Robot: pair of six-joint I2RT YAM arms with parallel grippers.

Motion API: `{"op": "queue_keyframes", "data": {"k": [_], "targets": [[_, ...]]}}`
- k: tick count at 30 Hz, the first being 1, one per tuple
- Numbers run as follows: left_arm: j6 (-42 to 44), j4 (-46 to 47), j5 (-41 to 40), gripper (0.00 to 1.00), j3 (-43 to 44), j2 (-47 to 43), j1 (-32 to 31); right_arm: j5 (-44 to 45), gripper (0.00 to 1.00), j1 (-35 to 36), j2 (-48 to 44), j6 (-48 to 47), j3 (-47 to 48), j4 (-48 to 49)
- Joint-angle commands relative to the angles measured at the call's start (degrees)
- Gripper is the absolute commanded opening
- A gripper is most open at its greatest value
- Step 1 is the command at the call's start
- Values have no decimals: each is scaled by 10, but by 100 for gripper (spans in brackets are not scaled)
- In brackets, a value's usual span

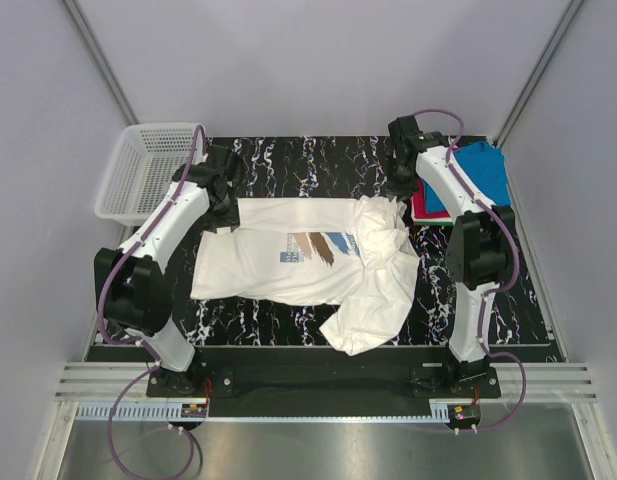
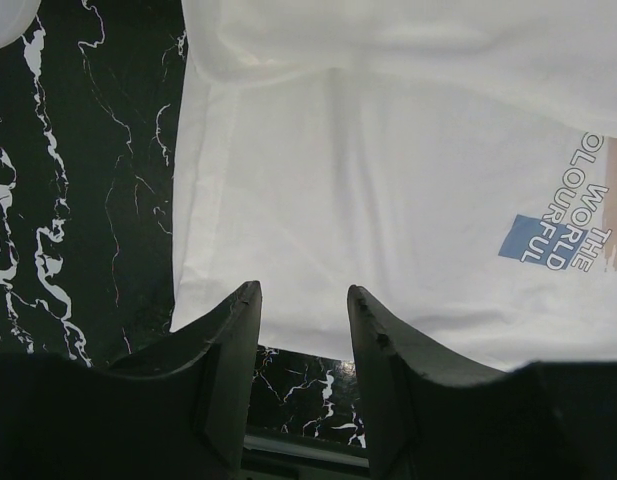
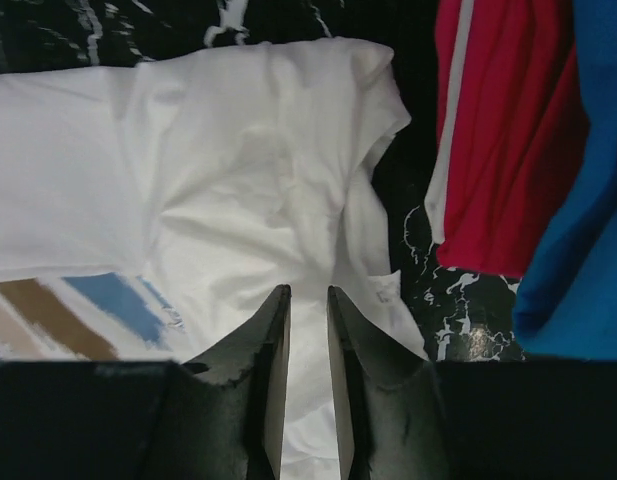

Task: Fold and stack the t-shirts
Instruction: Fold the tshirt

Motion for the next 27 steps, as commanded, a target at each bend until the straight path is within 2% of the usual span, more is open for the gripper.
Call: {"op": "queue_keyframes", "data": {"k": [1, 7, 9, 15, 16, 23, 27], "targets": [[5, 22, 8, 45, -18, -12, -3, 23, 28, -13, 42, -11, -14, -18], [4, 24, 14, 44, -26, -26, -3, 13, 32, -14, 13, -12, -59, -19], [5, 25, 8, 44, -20, -34, -3, 16, 39, -14, 3, -12, -75, -12], [1, 21, 15, 44, -24, -45, -3, 23, 42, -14, -26, -7, -111, -12], [1, 22, 15, 44, -27, -46, -3, 24, 48, -14, -34, -7, -117, -11], [-5, 22, 22, 43, -39, -33, -5, 23, 50, -16, -49, -8, -140, -9], [-6, 22, 21, 43, -30, -32, -7, 18, 51, -18, -28, -10, -138, -7]]}}
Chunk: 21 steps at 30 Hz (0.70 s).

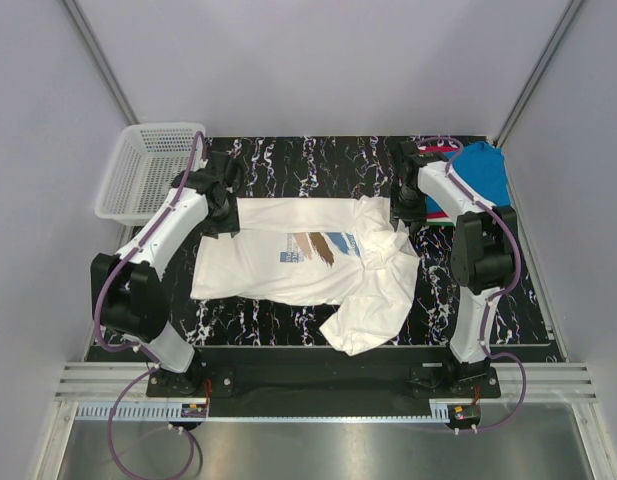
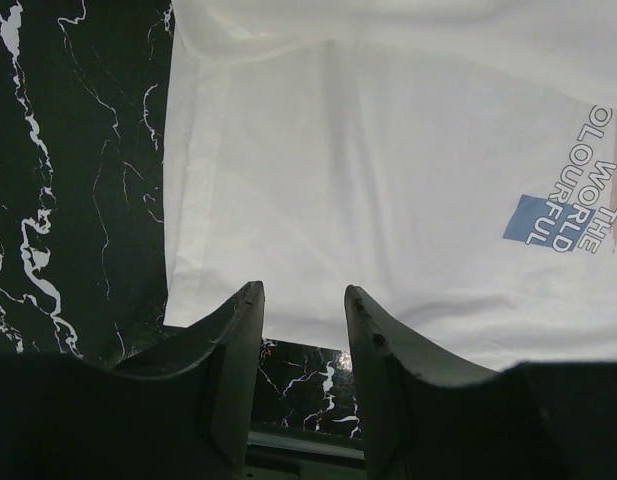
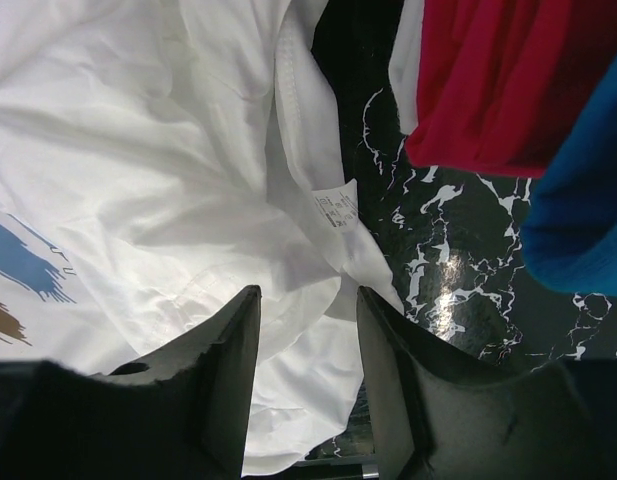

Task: Fold and stack the t-shirts
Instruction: Fold the tshirt

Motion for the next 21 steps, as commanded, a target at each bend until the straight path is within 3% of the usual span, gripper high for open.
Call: {"op": "queue_keyframes", "data": {"k": [1, 15, 17, 19, 21], "targets": [[-5, 9, 9, 43, 10, -6, -4, 3, 51, -1, -3, -3, 3, 7], [-2, 7, 12, 42, 28, 17, -4, 4, 51, -17, 23, -1, 2, 6], [0, 7, 14, 42, 35, 22, -4, -1, 47, -18, 28, 1, 4, 4], [0, 6, 14, 41, 39, 23, -4, -7, 33, -18, 29, 1, 8, 5], [0, 5, 14, 41, 42, 26, -4, -9, 26, -18, 31, 0, 12, 5]]}}
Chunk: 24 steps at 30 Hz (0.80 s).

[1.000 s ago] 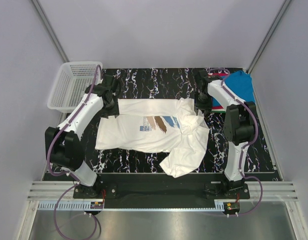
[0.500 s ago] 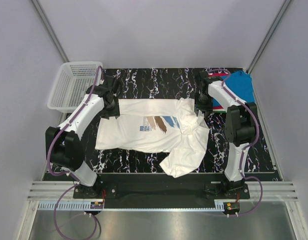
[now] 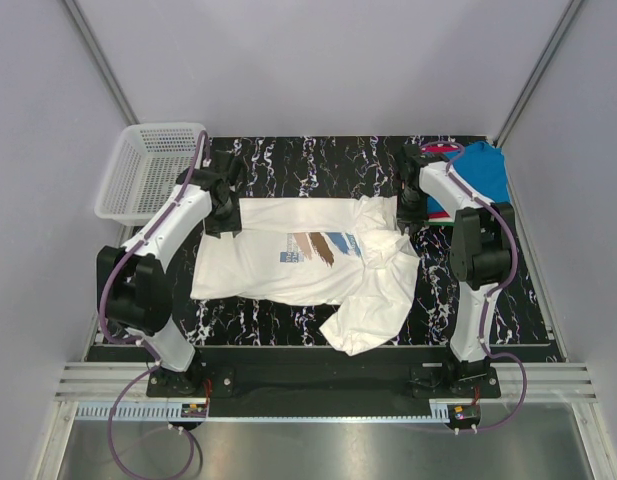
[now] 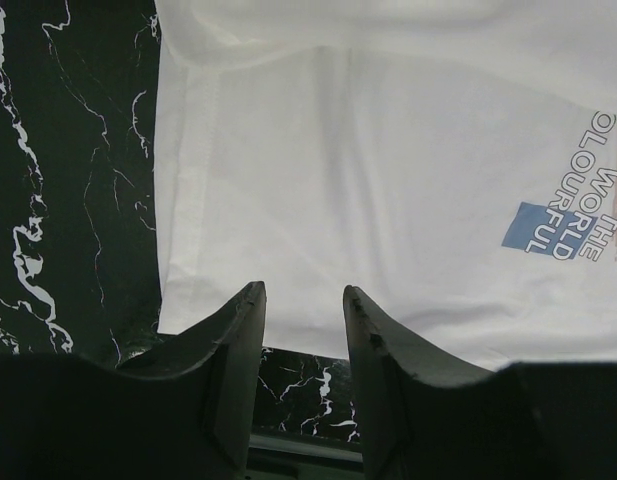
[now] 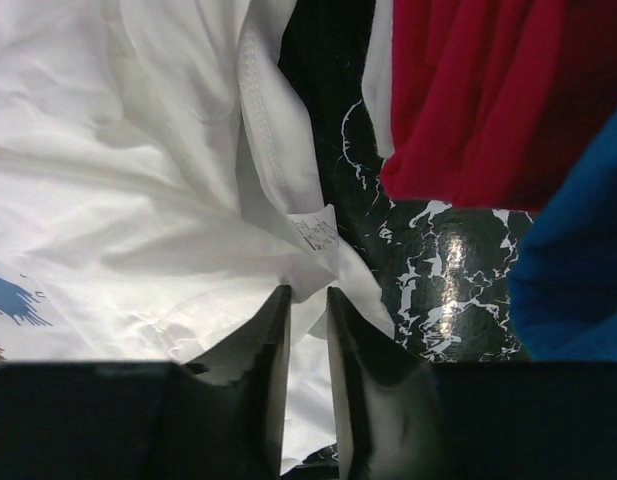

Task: Fold and stack the t-shirts
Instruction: Fold the tshirt

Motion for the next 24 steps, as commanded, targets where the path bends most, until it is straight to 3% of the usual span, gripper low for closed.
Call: {"op": "queue_keyframes", "data": {"k": [1, 4, 5, 8, 12, 20, 24], "targets": [[0, 6, 12, 41, 29, 2, -3, -9, 24, -3, 8, 0, 12, 5], [0, 5, 13, 41, 31, 3, -3, -16, 25, -3, 12, 0, 15, 6], [0, 5, 13, 41, 30, 4, -3, -16, 37, -3, 16, 0, 15, 4], [1, 4, 11, 41, 34, 6, -3, -17, 45, -4, 14, 1, 14, 4], [3, 5, 11, 41, 36, 9, -3, -26, 48, -4, 12, 3, 14, 3], [8, 3, 10, 41, 47, 20, -3, -60, 46, -4, 10, 10, 15, -3], [9, 3, 9, 40, 45, 21, -3, -64, 36, -4, 18, 12, 12, -6]]}}
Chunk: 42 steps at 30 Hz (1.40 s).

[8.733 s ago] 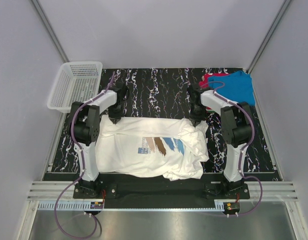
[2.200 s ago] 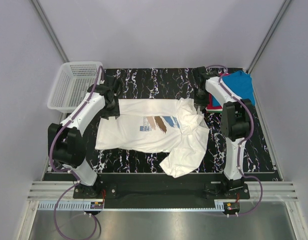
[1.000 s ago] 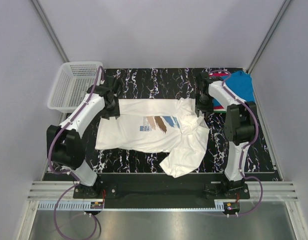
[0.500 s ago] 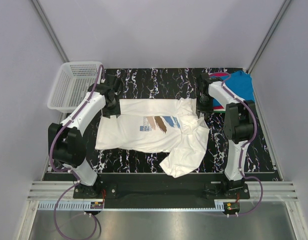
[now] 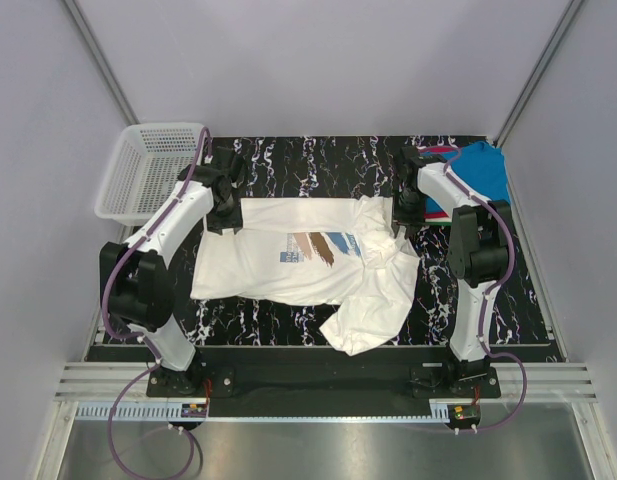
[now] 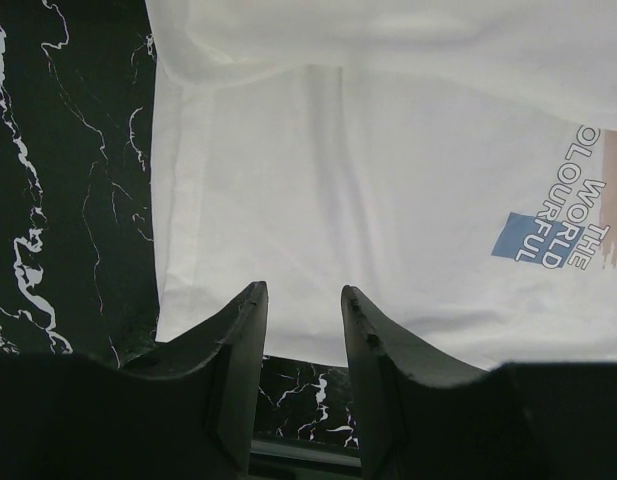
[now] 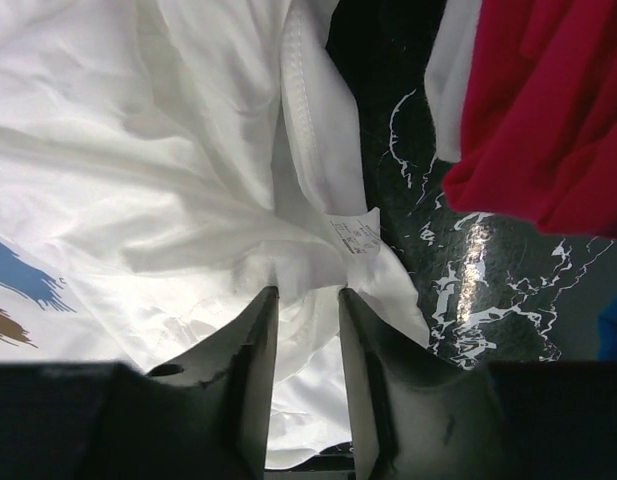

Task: Fold and stack the t-shirts
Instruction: Fold the tshirt

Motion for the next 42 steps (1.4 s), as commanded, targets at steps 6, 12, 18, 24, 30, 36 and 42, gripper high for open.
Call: {"op": "queue_keyframes", "data": {"k": [6, 12, 18, 24, 30, 36, 42], "targets": [[9, 5, 5, 40, 14, 0, -2, -15, 1, -2, 4, 6, 10, -4], [8, 5, 6, 40, 15, 1, -2, -17, 0, -2, 2, 9, 17, -3], [7, 6, 10, 40, 21, 5, -2, -50, 0, -2, -25, 9, 26, -5], [6, 6, 14, 40, 29, 16, -2, -89, 0, 2, -52, 8, 25, -14], [7, 6, 16, 40, 41, 26, -2, -107, 0, 13, -80, 10, 13, -23], [7, 5, 16, 40, 47, 35, -2, -120, 0, 47, -108, 15, 6, -36], [9, 6, 16, 40, 54, 40, -3, -142, 0, 65, -114, 25, -8, -43]]}}
